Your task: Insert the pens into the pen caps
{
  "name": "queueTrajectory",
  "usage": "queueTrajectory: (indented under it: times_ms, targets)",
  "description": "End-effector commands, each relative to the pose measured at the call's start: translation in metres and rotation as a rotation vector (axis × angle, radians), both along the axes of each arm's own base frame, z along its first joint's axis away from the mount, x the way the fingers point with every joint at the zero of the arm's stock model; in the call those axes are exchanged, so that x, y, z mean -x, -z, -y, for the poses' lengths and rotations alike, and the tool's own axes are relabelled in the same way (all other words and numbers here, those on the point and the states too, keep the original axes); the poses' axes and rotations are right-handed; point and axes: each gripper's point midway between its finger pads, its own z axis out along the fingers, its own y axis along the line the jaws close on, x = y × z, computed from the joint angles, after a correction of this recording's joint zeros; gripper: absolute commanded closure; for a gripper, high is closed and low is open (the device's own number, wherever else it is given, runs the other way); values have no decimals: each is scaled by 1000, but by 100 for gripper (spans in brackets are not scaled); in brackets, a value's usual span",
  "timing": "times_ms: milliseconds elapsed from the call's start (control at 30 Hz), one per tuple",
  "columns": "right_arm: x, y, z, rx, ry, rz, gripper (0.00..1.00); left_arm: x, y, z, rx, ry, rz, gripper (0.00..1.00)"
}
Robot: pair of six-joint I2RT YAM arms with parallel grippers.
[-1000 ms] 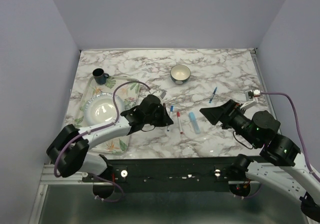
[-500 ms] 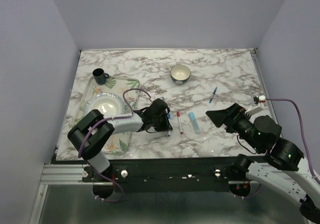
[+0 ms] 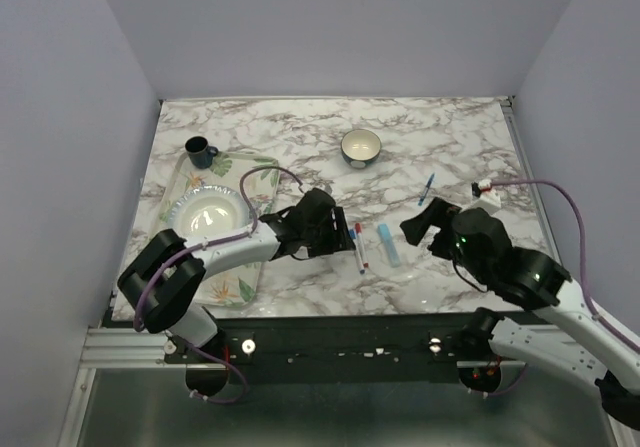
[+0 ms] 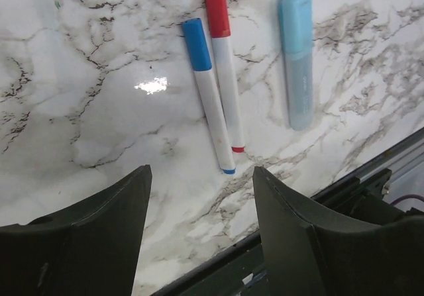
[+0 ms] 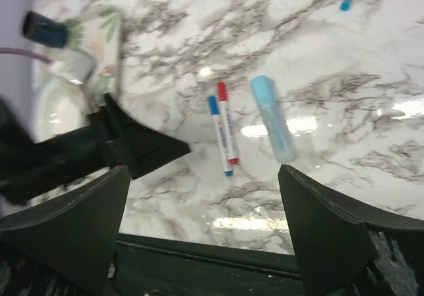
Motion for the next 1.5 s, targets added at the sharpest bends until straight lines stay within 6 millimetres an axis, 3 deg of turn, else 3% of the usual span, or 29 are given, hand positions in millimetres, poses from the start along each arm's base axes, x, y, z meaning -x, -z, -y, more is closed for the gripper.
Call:
queueTrajectory:
  times_ms: [0, 67, 133, 167, 200, 300, 367, 400, 467, 500, 600, 633, 667, 767, 833, 867, 900, 1133, 1467]
  targets:
    - [-24, 28, 16, 252, 115, -110, 0, -13, -65, -4, 45, 19, 181, 27]
    - [-36, 29, 12, 282, 115, -130, 0, -19, -90, -12, 37, 31, 288, 23]
    - [-56, 42, 14, 293, 140, -180, 2, -26, -107, -25, -15, 43, 386, 4]
    - [-63, 46, 16, 303, 137, -192, 2, -27, -114, -30, -32, 47, 421, 1]
    - [-73, 56, 23, 292, 156, -234, 5, -27, -130, -38, -34, 45, 470, 1]
    - [-100, 64, 36, 276, 208, -243, 15, -27, -158, -56, -82, 100, 612, 1]
    - [-113, 80, 43, 308, 233, -285, 22, -28, -170, -67, -134, 131, 697, 1]
    - [-121, 81, 49, 311, 257, -293, 30, -27, -179, -76, -148, 121, 733, 1]
    - [-132, 104, 55, 351, 272, -355, 41, -28, -190, -91, -179, 87, 780, 1]
    - [-139, 109, 60, 359, 286, -372, 47, -31, -190, -102, -226, 59, 797, 1]
    - [-153, 141, 66, 393, 290, -458, 49, -33, -193, -119, -283, 20, 828, 1]
    - [-163, 140, 65, 388, 291, -455, 49, -34, -193, -121, -291, 11, 829, 1]
    - [-166, 159, 67, 416, 285, -505, 50, -33, -192, -123, -293, 8, 828, 1]
    - [-184, 167, 67, 420, 279, -541, 52, -28, -194, -126, -281, 17, 838, 1]
    - [-189, 184, 68, 433, 273, -600, 54, -25, -200, -128, -263, 10, 856, 1]
    - [-198, 181, 66, 423, 272, -593, 54, -24, -202, -129, -257, 7, 862, 1]
    - [-198, 192, 64, 422, 259, -626, 56, -23, -205, -131, -247, -3, 876, 1]
    - [-199, 213, 68, 405, 250, -706, 60, -20, -214, -139, -226, -32, 915, 1]
    - [-196, 215, 71, 411, 251, -736, 66, -22, -220, -145, -233, -68, 936, 1]
